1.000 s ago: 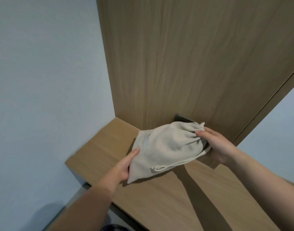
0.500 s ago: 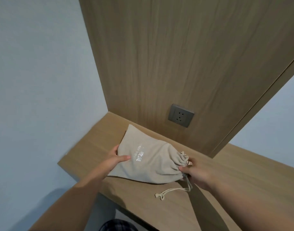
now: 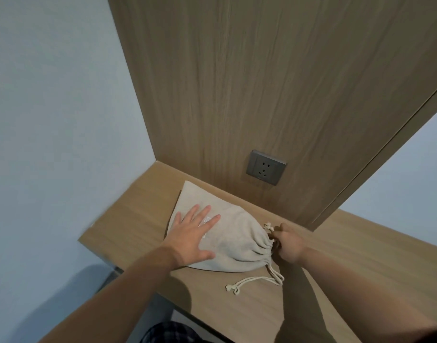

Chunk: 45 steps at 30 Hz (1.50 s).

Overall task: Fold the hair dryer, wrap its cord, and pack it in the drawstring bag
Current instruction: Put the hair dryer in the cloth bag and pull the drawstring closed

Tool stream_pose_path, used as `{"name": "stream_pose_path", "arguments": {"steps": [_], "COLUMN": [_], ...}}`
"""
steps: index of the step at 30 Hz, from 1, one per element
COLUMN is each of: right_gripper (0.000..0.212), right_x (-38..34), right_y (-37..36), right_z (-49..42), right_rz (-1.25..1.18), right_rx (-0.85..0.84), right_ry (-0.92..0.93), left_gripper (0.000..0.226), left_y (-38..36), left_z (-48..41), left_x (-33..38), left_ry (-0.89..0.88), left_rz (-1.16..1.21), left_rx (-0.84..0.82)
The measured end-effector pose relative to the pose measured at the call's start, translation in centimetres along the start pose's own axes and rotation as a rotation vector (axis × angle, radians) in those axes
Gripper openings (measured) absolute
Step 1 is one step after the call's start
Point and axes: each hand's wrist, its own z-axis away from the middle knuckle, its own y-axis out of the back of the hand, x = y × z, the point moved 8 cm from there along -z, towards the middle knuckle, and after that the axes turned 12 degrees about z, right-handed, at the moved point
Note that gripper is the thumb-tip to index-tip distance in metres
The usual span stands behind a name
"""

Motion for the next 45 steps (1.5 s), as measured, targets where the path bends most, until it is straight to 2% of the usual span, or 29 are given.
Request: {"name": "stream_pose_path", "arguments": {"steps": [4,6,8,10,12,14,16,18,20,22,24,27,29,31,33,35,36,37,39,41,43,45], "right_gripper": [0.016,0.013,0.021,0.025,0.024,0.035,0.061,0.072,0.061,0.035,0.014,0.033,0.027,0.013,0.016,0.012,0.013,0.027,0.067,0.097,0.106,0.096], "right_x": [2.6,3.6,4.2,4.0,3.2,2.5,1.3,-0.8,-1.7,-1.5,-0.6,1.6,4.1,7.0,8.8,9.1,8.5,7.2,2.8,-1.8,-4.6,-5.1], "right_y": [0.6,1.5,2.4,2.5,1.8,0.6,-0.5,-1.9,-3.0,-3.0,-3.1,-2.5,-0.5,1.3,2.0,1.6,1.1,0.3,-1.2,-1.6,-1.2,-0.6], "right_z": [1.9,3.5,5.3,7.1,8.4,8.1,7.7,7.7,7.7,7.9,7.5,6.4,6.1,6.7,7.7,8.5,8.7,8.5,7.6,6.3,5.2,4.0], "right_rz": [0.082,-0.131,-0.359,-0.393,-0.295,-0.236,-0.314,-0.404,-0.416,-0.443,-0.396,-0.166,-0.122,-0.337,-0.559,-0.63,-0.658,-0.698,-0.743,-0.653,-0.535,-0.512], "right_rx": [-0.032,-0.088,-0.163,-0.287,-0.397,-0.317,-0.162,-0.085,0.02,0.128,0.1,-0.082,-0.073,-0.025,0.003,0.062,0.095,0.11,0.08,0.061,0.08,0.126], "right_ry": [0.009,-0.004,0.002,0.04,0.057,-0.024,-0.21,-0.337,-0.431,-0.499,-0.498,-0.322,-0.266,-0.269,-0.275,-0.315,-0.332,-0.329,-0.22,-0.071,-0.025,-0.079], "left_gripper": [0.1,0.101,0.101,0.101,0.102,0.104,0.106,0.109,0.11,0.109,0.106,0.101,0.099,0.097,0.097,0.093,0.088,0.083,0.075,0.072,0.069,0.066], "left_y": [-0.3,-0.3,-0.1,-0.1,-0.1,-0.1,-0.1,-0.1,-0.1,-0.1,0.0,0.3,0.5,0.6,0.8,1.1,1.2,1.1,0.3,-0.9,-1.3,-0.8], "left_z": [-0.3,-0.6,-0.7,-0.8,-1.0,-1.3,-1.5,-1.6,-1.7,-1.7,-1.5,-1.3,-1.2,-1.1,-1.0,-0.9,-0.8,-0.8,-0.8,-0.8,-0.9,-1.0], "left_x": [-0.7,-1.1,-1.3,-1.5,-1.7,-1.9,-2.2,-2.4,-2.5,-2.5,-2.4,-2.1,-2.1,-2.2,-2.3,-1.9,-1.4,-0.7,0.4,0.9,0.4,-0.5], "left_ry": [-0.01,-0.02,-0.029,-0.035,-0.04,-0.041,-0.034,-0.026,-0.022,-0.021,-0.024,-0.038,-0.044,-0.037,-0.007,0.032,0.044,0.049,0.044,0.04,0.06,0.112], "left_rz": [-0.069,-0.095,-0.088,-0.074,-0.056,-0.034,-0.018,-0.003,-0.001,-0.007,-0.026,-0.047,-0.06,-0.077,-0.114,-0.133,-0.117,-0.09,-0.055,-0.095,-0.144,-0.141], "left_rx": [-0.032,-0.043,-0.049,-0.05,-0.049,-0.059,-0.071,-0.079,-0.086,-0.088,-0.08,-0.073,-0.089,-0.104,-0.108,-0.076,-0.047,-0.019,-0.002,-0.039,-0.051,-0.029]}}
